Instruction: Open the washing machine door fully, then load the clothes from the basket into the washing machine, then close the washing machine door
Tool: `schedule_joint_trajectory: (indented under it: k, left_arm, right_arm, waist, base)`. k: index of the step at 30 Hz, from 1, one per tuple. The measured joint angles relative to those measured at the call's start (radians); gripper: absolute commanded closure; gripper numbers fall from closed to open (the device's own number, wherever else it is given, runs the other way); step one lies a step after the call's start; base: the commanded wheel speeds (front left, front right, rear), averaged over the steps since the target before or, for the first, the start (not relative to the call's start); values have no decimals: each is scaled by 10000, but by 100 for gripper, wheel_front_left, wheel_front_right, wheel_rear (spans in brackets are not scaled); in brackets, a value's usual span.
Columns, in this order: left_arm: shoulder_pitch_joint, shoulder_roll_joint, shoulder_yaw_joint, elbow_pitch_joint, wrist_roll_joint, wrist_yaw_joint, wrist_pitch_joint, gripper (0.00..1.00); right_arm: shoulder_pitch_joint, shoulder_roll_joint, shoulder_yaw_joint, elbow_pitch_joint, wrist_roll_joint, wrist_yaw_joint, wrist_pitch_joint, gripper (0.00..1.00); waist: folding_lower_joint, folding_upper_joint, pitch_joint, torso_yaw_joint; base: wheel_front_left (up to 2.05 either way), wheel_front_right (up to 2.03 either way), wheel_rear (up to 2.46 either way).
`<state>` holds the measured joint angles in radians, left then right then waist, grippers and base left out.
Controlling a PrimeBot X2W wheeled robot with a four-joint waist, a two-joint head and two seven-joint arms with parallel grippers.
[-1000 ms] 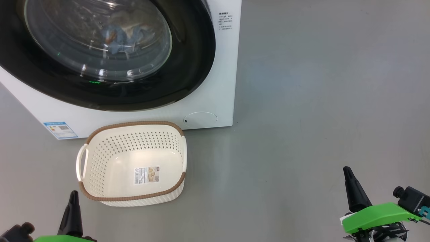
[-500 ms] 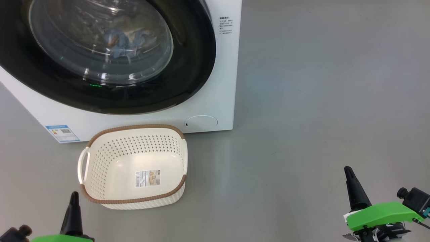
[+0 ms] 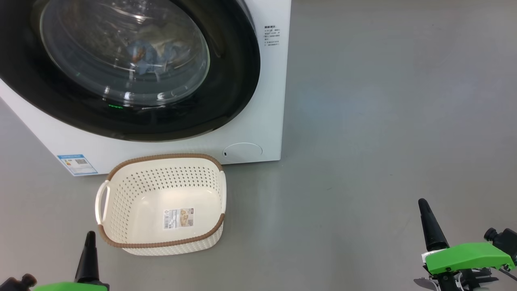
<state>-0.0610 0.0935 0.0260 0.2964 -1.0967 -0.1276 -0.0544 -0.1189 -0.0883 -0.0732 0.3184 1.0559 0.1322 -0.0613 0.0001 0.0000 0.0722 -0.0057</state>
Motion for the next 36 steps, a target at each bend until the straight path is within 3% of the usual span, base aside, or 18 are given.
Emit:
schedule_joint_trajectory:
  k: [36]
  left_arm:
    - [-47,-318,307,-125,-3235,0,1016,100]
  right_arm:
    - [15,238,-351,-257,3413,-4,1055,100]
  waist:
    - [0,0,-441,36]
  base:
    - [0,0,0]
